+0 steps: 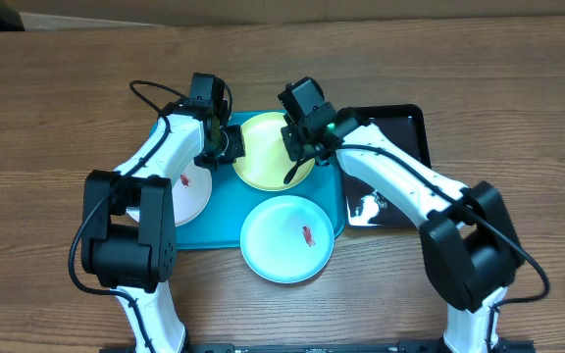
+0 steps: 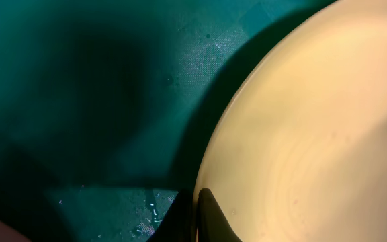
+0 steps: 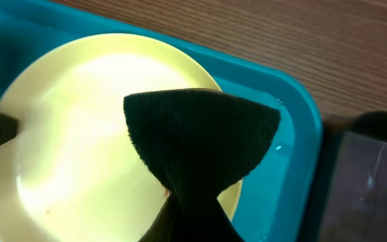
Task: Clean dirty plates on tray and stack at the side
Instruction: 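Scrub the yellow plate's red smear with the sponge in the right gripper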
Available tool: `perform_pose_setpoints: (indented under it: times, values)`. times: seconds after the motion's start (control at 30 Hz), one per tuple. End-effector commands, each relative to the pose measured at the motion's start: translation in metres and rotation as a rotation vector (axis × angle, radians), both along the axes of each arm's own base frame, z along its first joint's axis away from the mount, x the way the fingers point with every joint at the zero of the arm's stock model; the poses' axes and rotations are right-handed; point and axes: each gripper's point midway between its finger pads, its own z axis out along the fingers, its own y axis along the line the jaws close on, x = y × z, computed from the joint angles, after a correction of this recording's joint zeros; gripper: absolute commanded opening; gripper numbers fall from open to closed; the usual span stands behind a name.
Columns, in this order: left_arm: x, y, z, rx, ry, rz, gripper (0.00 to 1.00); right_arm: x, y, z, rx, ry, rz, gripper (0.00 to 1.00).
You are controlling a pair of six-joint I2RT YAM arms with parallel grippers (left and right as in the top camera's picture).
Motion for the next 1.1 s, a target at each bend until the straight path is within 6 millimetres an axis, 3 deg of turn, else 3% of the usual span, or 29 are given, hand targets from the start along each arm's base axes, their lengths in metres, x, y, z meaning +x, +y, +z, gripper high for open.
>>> perform_pose_setpoints:
  times: [0.0, 0.53, 0.77, 1.07]
  values:
    - [0.004, 0.000, -0.003, 0.000, 0.004, 0.018, 0.04, 0.014, 0.003, 0.002, 0.011, -0.040, -0.028, 0.04]
    - [0.003, 0.000, -0.003, 0.001, 0.007, 0.018, 0.04, 0.022, 0.007, -0.039, -0.001, -0.011, -0.050, 0.04]
    - [0.002, 0.000, -0.003, 0.002, 0.010, 0.018, 0.04, 0.011, 0.001, -0.067, -0.014, 0.073, -0.113, 0.04]
    - [0.002, 0.000, -0.003, 0.002, 0.012, 0.018, 0.04, -0.013, 0.019, -0.103, 0.065, 0.231, -0.069, 0.04]
